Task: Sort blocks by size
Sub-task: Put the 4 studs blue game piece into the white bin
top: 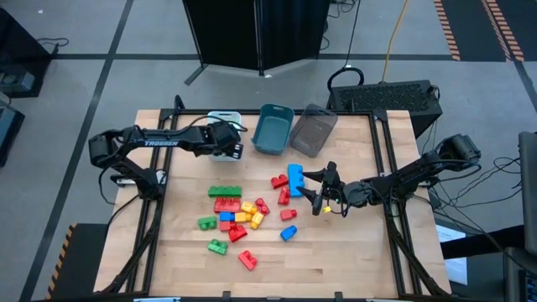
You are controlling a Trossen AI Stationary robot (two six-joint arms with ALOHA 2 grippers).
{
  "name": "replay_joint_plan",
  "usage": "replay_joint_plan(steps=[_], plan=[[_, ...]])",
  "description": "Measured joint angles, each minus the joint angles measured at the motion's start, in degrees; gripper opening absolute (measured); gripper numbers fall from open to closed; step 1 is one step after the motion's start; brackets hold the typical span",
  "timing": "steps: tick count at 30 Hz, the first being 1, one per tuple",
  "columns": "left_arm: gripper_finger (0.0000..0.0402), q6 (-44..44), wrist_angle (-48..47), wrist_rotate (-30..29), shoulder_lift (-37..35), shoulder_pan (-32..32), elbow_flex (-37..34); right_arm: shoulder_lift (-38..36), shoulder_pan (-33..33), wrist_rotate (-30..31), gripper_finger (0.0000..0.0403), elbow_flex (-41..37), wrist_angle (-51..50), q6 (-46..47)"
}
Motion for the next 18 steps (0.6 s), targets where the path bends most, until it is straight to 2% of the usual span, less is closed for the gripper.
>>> replay_joint_plan(steps=[7, 18], plan=[[0.0223, 11.6, 12.6, 2.5, 0.2, -0.1, 0.1, 0.0, 0.0, 0.1, 0.0258, 0.0, 0.0, 0.0], [0.0224, 15.1, 11.1, 2.2, 0.6, 1.7, 0.0, 0.0, 0.0, 0.3, 0.0258, 0.0, 0.0, 0.7]])
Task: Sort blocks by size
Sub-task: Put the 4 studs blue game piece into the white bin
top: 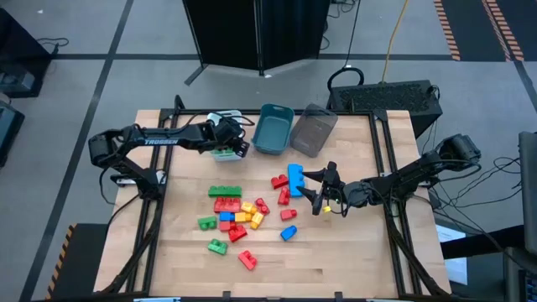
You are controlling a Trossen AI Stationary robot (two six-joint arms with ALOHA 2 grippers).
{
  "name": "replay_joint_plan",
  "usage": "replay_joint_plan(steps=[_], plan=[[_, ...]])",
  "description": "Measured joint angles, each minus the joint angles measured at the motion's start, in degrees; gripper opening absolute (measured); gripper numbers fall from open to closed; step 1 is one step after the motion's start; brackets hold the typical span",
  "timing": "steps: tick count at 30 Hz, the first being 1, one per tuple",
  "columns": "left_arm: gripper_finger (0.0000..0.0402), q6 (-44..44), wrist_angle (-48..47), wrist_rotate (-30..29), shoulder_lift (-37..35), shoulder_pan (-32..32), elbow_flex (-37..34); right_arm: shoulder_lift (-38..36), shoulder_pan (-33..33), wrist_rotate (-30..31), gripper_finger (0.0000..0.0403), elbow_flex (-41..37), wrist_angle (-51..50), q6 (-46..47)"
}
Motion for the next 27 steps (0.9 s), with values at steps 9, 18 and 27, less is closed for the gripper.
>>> replay_joint_plan(steps=[9, 18, 27], plan=[[0.0207, 7.8, -1.7, -6.9, -0.3, 0.0, 0.0, 0.0, 0.0, 0.0, 0.0258, 0.0, -0.6, 0.8], [0.0205, 13.6, -1.8, -7.1, -0.8, -0.1, 0.0, 0.0, 0.0, 0.0, 0.0258, 0.0, -1.1, 0.8], [0.0205, 14.3, -3.1, -8.5, -6.4, 0.2, 0.0, 0.0, -0.1, 0.0, 0.0258, 0.0, -2.1, 0.8]])
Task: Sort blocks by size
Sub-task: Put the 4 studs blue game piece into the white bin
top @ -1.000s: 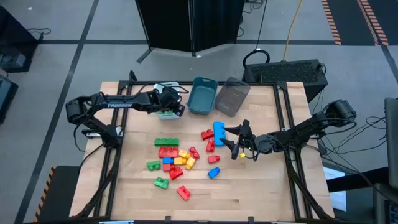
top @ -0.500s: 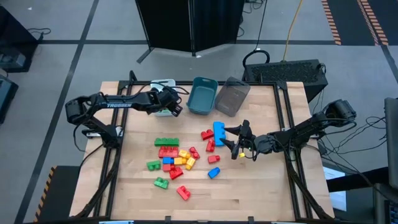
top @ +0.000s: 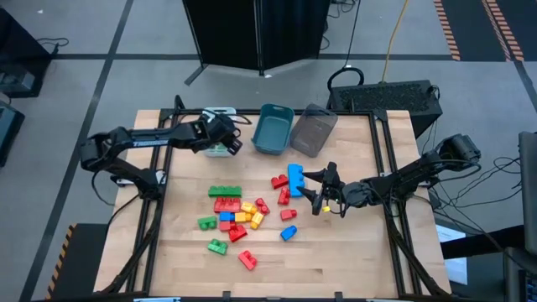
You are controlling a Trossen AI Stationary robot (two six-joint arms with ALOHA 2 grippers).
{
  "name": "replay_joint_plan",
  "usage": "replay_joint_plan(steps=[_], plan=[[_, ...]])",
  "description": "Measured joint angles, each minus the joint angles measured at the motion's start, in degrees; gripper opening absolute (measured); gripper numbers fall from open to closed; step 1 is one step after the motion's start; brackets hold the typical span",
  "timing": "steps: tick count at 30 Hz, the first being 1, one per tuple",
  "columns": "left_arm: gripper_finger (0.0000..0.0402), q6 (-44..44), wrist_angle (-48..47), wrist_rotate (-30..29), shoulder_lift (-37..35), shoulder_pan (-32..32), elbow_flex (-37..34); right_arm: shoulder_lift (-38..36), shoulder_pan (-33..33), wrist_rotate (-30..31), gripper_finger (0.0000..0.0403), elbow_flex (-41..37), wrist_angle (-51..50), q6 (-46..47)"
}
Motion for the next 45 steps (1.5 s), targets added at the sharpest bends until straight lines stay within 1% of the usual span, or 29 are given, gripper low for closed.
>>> replay_joint_plan(steps=[4, 6, 12, 17, 22, 33, 41, 45], plan=[[0.0205, 0.4, -0.7, 0.0, 0.0, 2.0, -0.5, 0.0, -0.4, 0.1, 0.0258, 0.0, -0.3, 0.0], [0.0205, 1.0, 1.2, 0.0, 1.3, 3.4, -1.2, 0.0, -0.5, 0.1, 0.0258, 0.0, -0.3, 0.0], [0.0205, 1.9, 2.6, 1.4, 6.6, 6.9, -1.7, 0.0, -0.8, 0.1, 0.0258, 0.0, -0.9, 2.1], [0.0205, 3.2, 3.7, 2.8, 10.4, 8.0, -1.7, 0.0, -0.8, 0.1, 0.0258, 0.0, -1.2, 2.5], [0.0205, 3.2, 3.7, 3.4, 12.5, 8.7, -1.7, 0.0, -0.8, 0.2, 0.0258, 0.0, -1.6, 2.5], [0.0205, 1.5, -2.1, -3.1, 11.5, 9.7, -1.7, 0.0, -0.8, 0.2, 0.0258, 0.0, -2.1, 2.4], [0.0205, 1.5, -2.7, -3.8, 11.5, 9.7, -1.5, 0.0, -0.8, 0.3, 0.0258, 0.0, -2.3, 2.5], [0.0205, 1.6, -5.0, -4.1, 11.5, 9.0, 0.1, 0.0, -0.8, 0.3, 0.0258, 0.0, -2.3, 2.5]])
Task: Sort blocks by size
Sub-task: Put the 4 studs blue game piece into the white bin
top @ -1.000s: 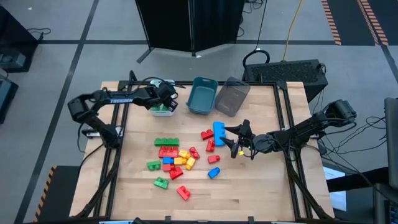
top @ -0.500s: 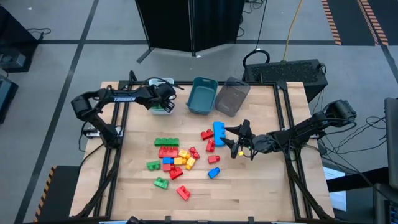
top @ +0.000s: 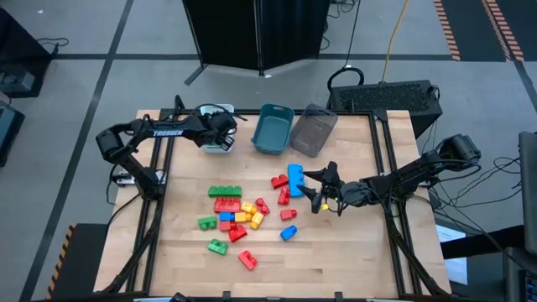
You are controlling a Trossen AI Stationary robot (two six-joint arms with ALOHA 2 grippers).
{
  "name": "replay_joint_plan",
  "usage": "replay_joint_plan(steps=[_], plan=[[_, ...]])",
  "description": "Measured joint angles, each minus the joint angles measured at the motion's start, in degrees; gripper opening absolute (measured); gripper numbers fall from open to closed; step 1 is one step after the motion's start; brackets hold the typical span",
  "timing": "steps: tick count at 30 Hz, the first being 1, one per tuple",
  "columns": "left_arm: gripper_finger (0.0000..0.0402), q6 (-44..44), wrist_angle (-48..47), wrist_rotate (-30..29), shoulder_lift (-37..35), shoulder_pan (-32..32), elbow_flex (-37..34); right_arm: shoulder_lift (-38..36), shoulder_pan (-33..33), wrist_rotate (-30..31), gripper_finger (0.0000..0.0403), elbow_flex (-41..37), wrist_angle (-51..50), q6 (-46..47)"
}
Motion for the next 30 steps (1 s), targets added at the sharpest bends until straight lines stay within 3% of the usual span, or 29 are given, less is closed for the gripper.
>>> replay_joint_plan(steps=[4, 10, 20, 24, 30], plan=[[0.0205, 0.8, -0.9, -0.6, -2.0, -1.3, 1.3, 0.0, -0.7, -0.2, 0.0258, 0.0, -2.2, 3.1], [0.0205, 1.5, 0.1, -3.1, -8.4, -4.0, 2.1, 0.9, -1.8, -0.4, 0.0258, 0.0, -17.5, 16.9], [0.0205, -0.2, 0.3, -3.2, -17.8, -15.0, 2.1, 6.2, -1.8, -4.5, 0.0258, 0.0, -18.3, 29.9], [0.0205, -1.6, 5.5, -1.3, -17.3, -22.4, 1.2, 11.0, -2.0, -5.7, 0.0258, 0.0, -18.3, 35.7], [0.0205, -1.6, 20.0, -0.4, -10.3, -31.2, -0.4, 14.2, -3.5, -9.4, 0.0258, 0.0, -16.8, 37.6]])
